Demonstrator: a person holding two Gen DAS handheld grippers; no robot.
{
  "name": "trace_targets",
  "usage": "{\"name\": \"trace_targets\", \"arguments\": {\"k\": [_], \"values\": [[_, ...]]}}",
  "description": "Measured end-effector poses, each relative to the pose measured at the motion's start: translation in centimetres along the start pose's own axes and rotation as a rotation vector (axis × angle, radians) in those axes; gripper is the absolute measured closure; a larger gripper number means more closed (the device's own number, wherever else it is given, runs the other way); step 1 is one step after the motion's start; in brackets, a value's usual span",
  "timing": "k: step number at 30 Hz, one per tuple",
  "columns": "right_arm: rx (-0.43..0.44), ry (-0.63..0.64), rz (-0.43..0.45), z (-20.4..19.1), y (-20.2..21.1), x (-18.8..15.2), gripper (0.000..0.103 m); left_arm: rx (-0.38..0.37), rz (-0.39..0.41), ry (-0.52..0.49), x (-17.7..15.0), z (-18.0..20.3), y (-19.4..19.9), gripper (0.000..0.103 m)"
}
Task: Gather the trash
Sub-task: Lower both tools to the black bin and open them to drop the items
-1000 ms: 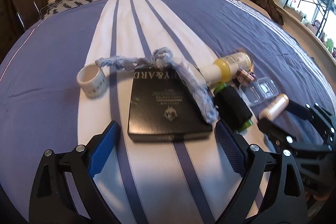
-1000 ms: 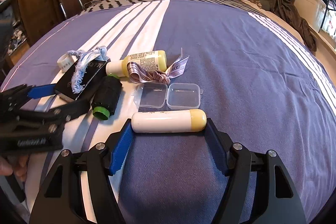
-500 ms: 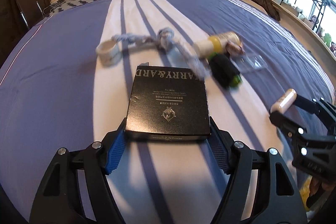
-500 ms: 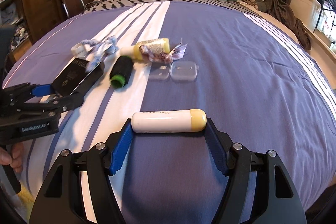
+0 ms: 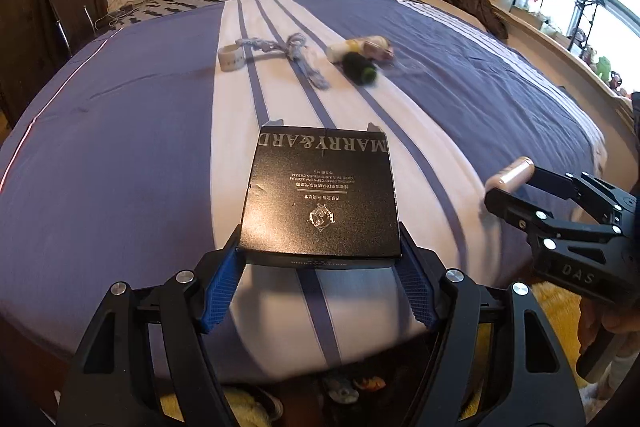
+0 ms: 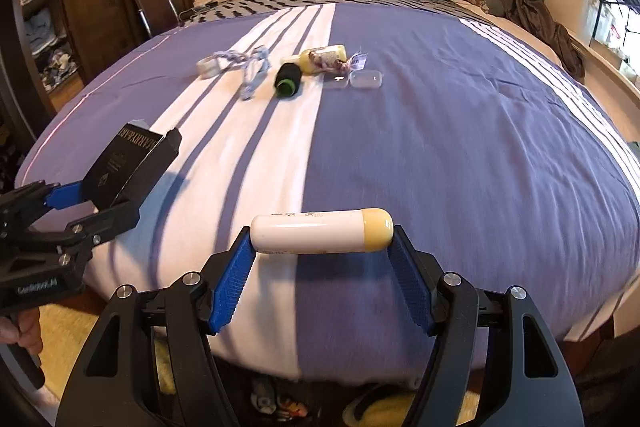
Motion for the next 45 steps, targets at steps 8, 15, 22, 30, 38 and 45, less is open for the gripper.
{"name": "trace_targets", "arguments": {"k": [8,15,22,30,38,45], "values": [[0.005,-0.013,-0.009,-0.7,4.3,-3.5,0.035,-0.020,-0.006,0.018,-4.8,1.4,5.0,0.035],[0.017,-0.012,-0.065,-1.4,5.8,-7.3,0.034,-0.048,-0.083,0.036,-10.5,2.5,6.3,0.035],[0.027,-0.032,-0.191,-1.7,3.9,-12.3,0.035,-0.071,-0.225,0.056,-16.6,3.4,4.2,0.035],[0.057,-0.044,-0.328,-3.1,1.2,-17.3,0.035,-0.090,-0.389,0.076,-22.1,3.9,0.9,0.035],[0.065,-0.060,-0.406,-3.5,-0.9,-19.6,0.034,-0.110,-0.485,0.099,-24.7,3.8,-1.0,0.035],[0.072,-0.061,-0.422,-3.7,-1.3,-19.8,0.033,-0.138,-0.521,0.108,-25.5,4.2,-1.5,0.035]]}}
Point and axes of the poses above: each gripper's, at about its wrist camera, not at the fingertips, and y roughly against the way its jaws point, z to its right, x to its top, the point moved 10 cm from there along -y, roughly the way its jaws point, and after that the axes turned 13 degrees about z, right-handed, at the moved point
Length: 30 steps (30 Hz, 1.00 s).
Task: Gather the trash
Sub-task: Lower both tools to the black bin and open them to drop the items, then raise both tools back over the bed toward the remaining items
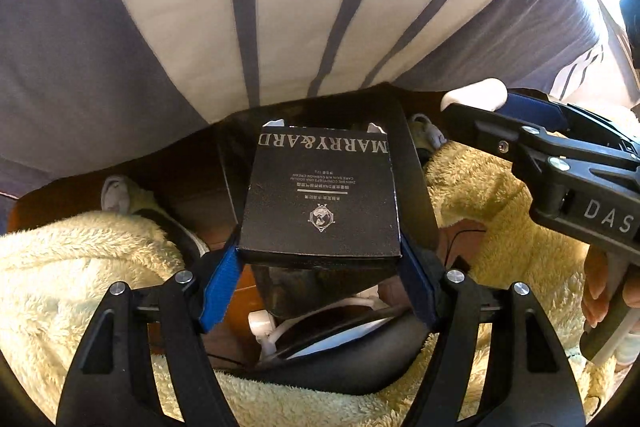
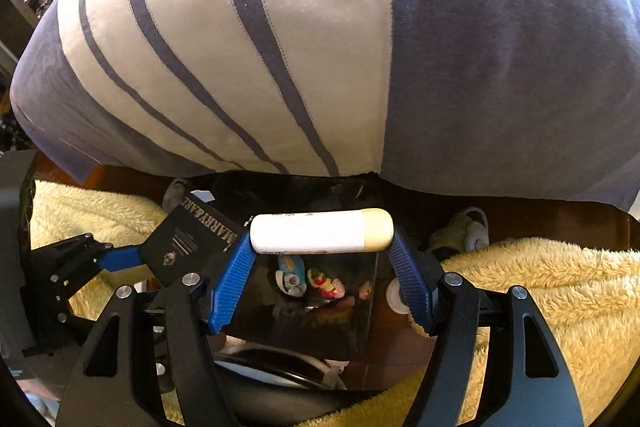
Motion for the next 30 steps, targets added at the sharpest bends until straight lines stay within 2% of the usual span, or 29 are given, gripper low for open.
{"name": "trace_targets", "arguments": {"k": [2,4,11,16,21,25,30], "values": [[-0.010,-0.004,0.008,0.3,-0.1,0.2,0.023,0.002,-0.004,0.005,-0.2,0.0,-0.1,0.031],[-0.019,-0.013,0.020,0.7,0.1,0.6,0.018,0.005,-0.001,0.012,-0.1,-0.2,0.0,0.024],[-0.068,-0.019,0.083,2.2,2.0,2.3,0.014,0.049,0.052,-0.004,0.9,-0.7,1.7,0.015],[-0.081,-0.027,0.196,3.0,5.8,5.0,0.007,0.072,0.146,-0.027,3.1,-0.6,5.2,0.014],[-0.104,-0.019,0.310,3.6,9.5,8.5,0.007,0.086,0.272,-0.037,6.3,-0.5,9.7,0.014],[-0.120,-0.005,0.397,3.8,11.8,11.7,0.006,0.110,0.377,-0.042,9.8,-0.9,13.3,0.014],[-0.151,-0.001,0.458,4.7,13.2,15.5,0.005,0.159,0.453,-0.057,14.0,-1.7,15.5,0.014]]}}
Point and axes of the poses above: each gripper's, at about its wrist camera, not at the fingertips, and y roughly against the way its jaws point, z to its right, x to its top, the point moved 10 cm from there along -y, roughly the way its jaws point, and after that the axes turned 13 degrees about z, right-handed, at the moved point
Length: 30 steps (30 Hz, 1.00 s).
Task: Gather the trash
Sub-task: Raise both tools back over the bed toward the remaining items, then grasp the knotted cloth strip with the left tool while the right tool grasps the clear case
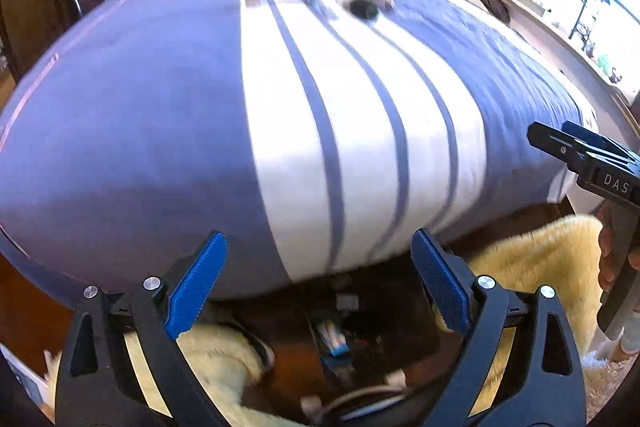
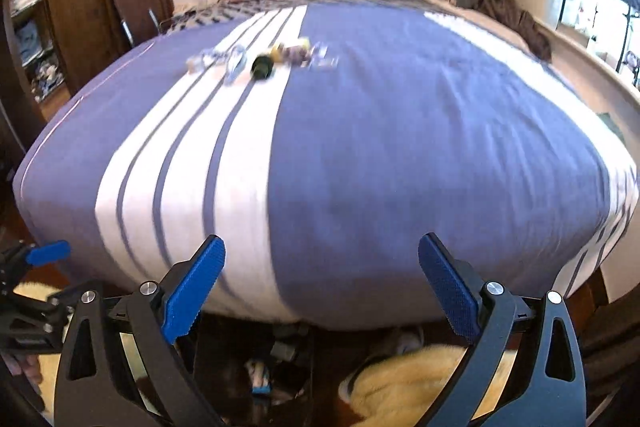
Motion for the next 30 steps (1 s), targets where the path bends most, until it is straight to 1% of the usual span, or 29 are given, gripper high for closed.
{"name": "trace_targets", "arguments": {"k": [5,9,15,19,22,24,26,30], "values": [[-0.023,0.000,0.019,0.9,-2.1,2.6,0.005,0.028,0.035,-0.013,3.7,-1.0,-1.3,0.014],[-0.045,-0.009,0.016,2.0,-4.4,4.3,0.005,0.039,0.054,-0.022,6.7,-1.4,-3.2,0.014],[-0.065,-0.020,-0.005,2.8,-8.1,5.5,0.005,0.044,0.063,-0.032,10.3,-1.7,-6.8,0.015],[-0.064,-0.014,-0.028,2.6,-11.0,6.1,0.006,0.045,0.056,-0.025,11.6,-1.8,-9.1,0.015],[-0.031,-0.020,-0.059,2.0,-13.3,6.3,0.007,0.035,0.045,-0.027,12.5,-1.8,-11.0,0.017],[-0.015,-0.022,-0.082,1.6,-14.9,6.4,0.013,0.033,0.041,-0.026,12.9,-1.8,-11.9,0.018],[-0.019,0.004,-0.083,1.2,-16.4,6.9,0.019,0.031,0.037,-0.020,13.5,-2.1,-12.9,0.019],[-0.013,0.032,-0.090,0.3,-18.7,8.0,0.019,0.032,0.033,-0.013,14.5,-2.6,-14.5,0.020]]}}
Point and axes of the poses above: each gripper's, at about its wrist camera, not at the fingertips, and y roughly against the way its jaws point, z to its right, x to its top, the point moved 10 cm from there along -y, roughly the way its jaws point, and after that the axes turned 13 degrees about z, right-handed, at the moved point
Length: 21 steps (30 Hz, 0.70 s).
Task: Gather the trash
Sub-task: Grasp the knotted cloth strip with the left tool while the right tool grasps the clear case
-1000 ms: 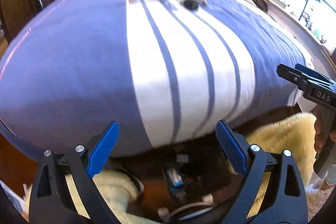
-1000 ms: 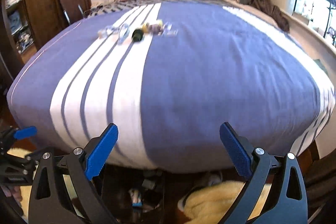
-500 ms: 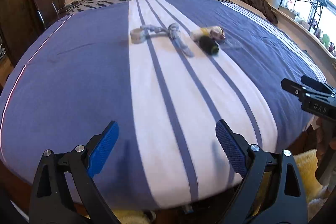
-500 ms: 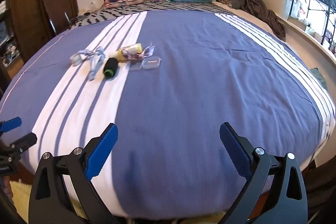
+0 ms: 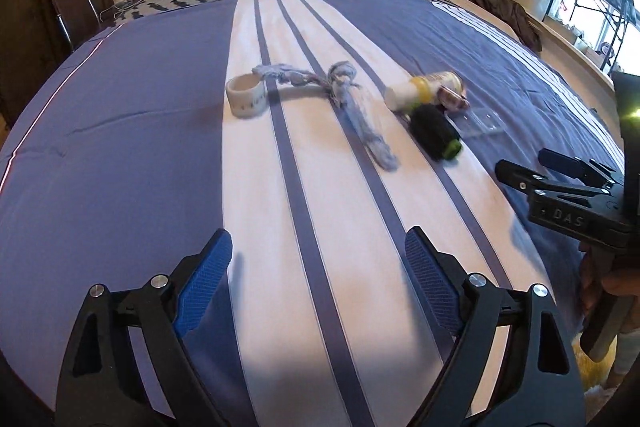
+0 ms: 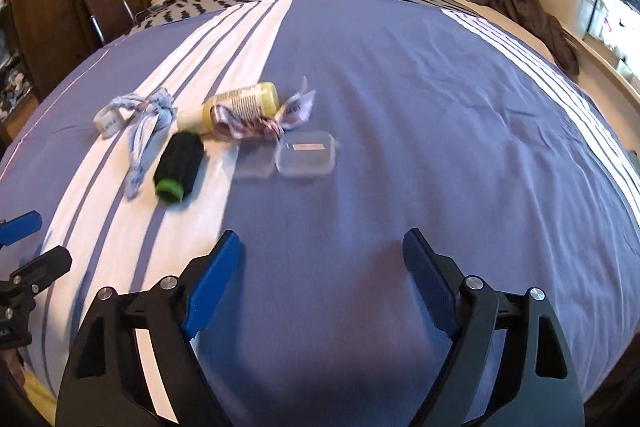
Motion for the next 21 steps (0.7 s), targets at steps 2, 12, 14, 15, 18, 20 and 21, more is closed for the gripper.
{"name": "trace_targets", "arguments": {"k": [2,12,14,15,18,20,21], "values": [[0.000,0.025,-0.011,-0.6,-1.1,0.7,0.018,0.002,0.000,-0.005,0.5,-0.2,-0.7,0.020],[0.028,0.056,-0.047,-2.5,-3.6,2.2,0.017,-0.007,-0.006,-0.016,2.1,-0.1,-3.7,0.021],[0.028,0.042,-0.045,-2.3,-3.7,2.4,0.025,-0.015,-0.008,-0.019,2.5,0.2,-4.2,0.021],[0.028,0.034,-0.040,-2.1,-3.6,2.5,0.028,-0.018,-0.008,-0.020,2.7,0.4,-4.5,0.021],[0.021,0.040,-0.028,-1.8,-3.4,2.6,0.028,-0.026,-0.002,-0.022,3.5,0.9,-5.2,0.025],[0.016,0.040,-0.018,-1.2,-2.8,2.3,0.029,-0.033,0.002,-0.023,4.1,1.3,-5.9,0.029],[0.013,0.033,-0.013,-0.7,-2.4,2.2,0.029,-0.035,0.002,-0.023,4.4,1.5,-6.2,0.032]]}}
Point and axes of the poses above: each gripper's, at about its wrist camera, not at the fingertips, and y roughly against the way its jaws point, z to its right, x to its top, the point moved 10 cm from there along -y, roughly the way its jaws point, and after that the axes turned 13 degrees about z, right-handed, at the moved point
